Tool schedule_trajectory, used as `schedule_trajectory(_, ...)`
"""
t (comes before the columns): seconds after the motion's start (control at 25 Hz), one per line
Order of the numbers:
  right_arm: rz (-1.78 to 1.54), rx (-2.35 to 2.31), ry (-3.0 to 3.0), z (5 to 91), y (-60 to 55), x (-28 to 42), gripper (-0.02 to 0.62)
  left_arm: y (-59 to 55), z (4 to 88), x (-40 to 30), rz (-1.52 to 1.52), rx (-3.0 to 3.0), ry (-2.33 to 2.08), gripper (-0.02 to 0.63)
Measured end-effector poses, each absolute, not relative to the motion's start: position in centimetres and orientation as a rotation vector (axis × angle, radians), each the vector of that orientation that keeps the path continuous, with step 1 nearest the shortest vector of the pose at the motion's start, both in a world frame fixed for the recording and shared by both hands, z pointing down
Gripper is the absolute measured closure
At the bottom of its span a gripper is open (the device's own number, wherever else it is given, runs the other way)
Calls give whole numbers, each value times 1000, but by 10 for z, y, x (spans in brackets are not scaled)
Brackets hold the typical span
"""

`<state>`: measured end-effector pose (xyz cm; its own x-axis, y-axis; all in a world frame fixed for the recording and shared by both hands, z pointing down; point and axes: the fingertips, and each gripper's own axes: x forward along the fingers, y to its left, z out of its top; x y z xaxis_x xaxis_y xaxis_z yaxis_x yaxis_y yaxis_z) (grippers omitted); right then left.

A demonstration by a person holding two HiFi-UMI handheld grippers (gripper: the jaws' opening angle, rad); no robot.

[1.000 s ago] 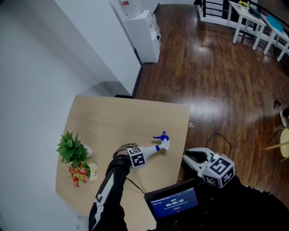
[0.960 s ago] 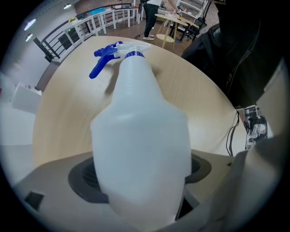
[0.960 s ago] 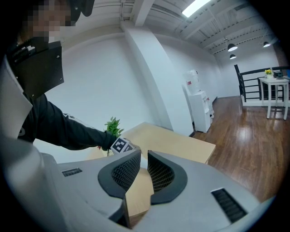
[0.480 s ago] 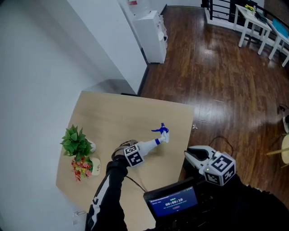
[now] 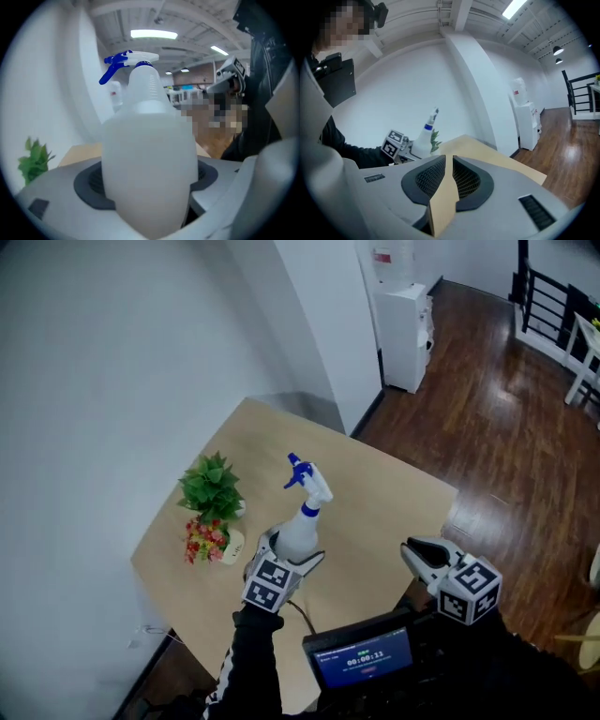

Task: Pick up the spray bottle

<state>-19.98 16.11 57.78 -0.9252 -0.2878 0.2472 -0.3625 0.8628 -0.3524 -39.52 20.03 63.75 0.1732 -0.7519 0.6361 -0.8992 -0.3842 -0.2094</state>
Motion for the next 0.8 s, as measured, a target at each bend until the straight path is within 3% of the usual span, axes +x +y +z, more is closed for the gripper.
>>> schedule_trajectory(0.36, 484, 194, -2925, 542, 185, -264, 560, 329, 527, -421, 324, 1980, -2281, 179)
schedule_trajectory(0.8, 379, -115, -2973, 525, 243, -339, 581, 496, 489, -427, 221, 1371, -2853, 178)
